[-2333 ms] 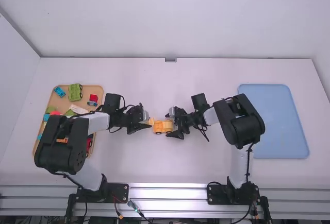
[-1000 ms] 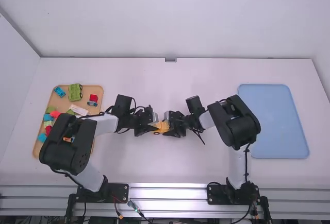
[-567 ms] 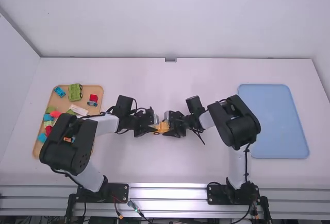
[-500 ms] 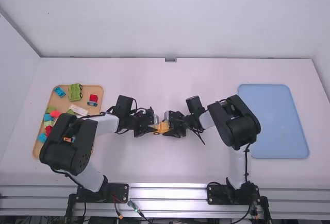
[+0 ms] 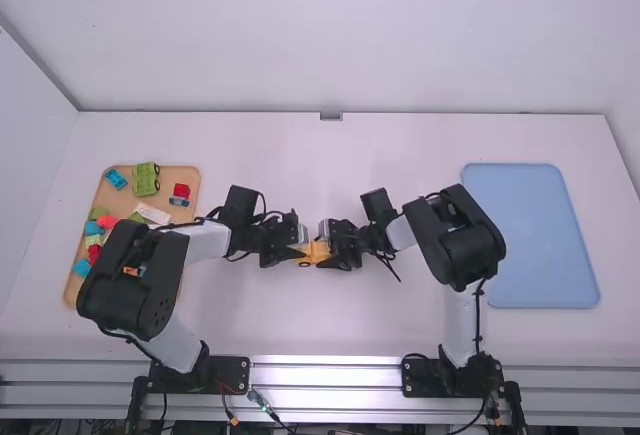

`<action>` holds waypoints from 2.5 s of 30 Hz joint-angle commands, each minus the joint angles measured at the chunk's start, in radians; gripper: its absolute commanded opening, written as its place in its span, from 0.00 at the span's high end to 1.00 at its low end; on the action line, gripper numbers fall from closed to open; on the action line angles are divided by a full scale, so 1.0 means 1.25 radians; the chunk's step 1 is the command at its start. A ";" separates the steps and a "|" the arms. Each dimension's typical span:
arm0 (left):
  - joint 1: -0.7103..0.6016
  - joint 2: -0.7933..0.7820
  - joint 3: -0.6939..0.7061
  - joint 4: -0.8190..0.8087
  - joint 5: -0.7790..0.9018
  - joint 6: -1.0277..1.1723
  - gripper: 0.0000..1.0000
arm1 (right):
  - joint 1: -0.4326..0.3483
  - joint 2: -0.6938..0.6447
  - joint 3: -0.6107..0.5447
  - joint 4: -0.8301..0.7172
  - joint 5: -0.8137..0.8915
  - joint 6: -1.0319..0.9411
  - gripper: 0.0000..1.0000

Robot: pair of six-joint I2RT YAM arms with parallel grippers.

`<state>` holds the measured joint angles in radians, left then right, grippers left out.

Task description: Assemble lego blocks to make yellow taxi

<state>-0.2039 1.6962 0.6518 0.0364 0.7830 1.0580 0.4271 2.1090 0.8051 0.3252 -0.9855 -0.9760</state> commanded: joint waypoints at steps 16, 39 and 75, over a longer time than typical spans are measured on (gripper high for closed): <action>0.000 0.067 0.037 -0.026 0.059 0.043 0.98 | -0.001 0.010 -0.004 -0.015 0.033 0.002 0.45; -0.006 0.067 0.029 -0.049 0.016 0.073 0.98 | -0.001 0.010 0.000 -0.020 0.032 0.002 0.45; -0.024 0.067 0.028 -0.038 0.016 0.025 0.61 | -0.001 0.010 0.001 -0.012 0.035 0.014 0.44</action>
<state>-0.2192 1.7634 0.7055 -0.0013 0.8177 1.0954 0.4244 2.1094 0.8059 0.3229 -0.9844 -0.9749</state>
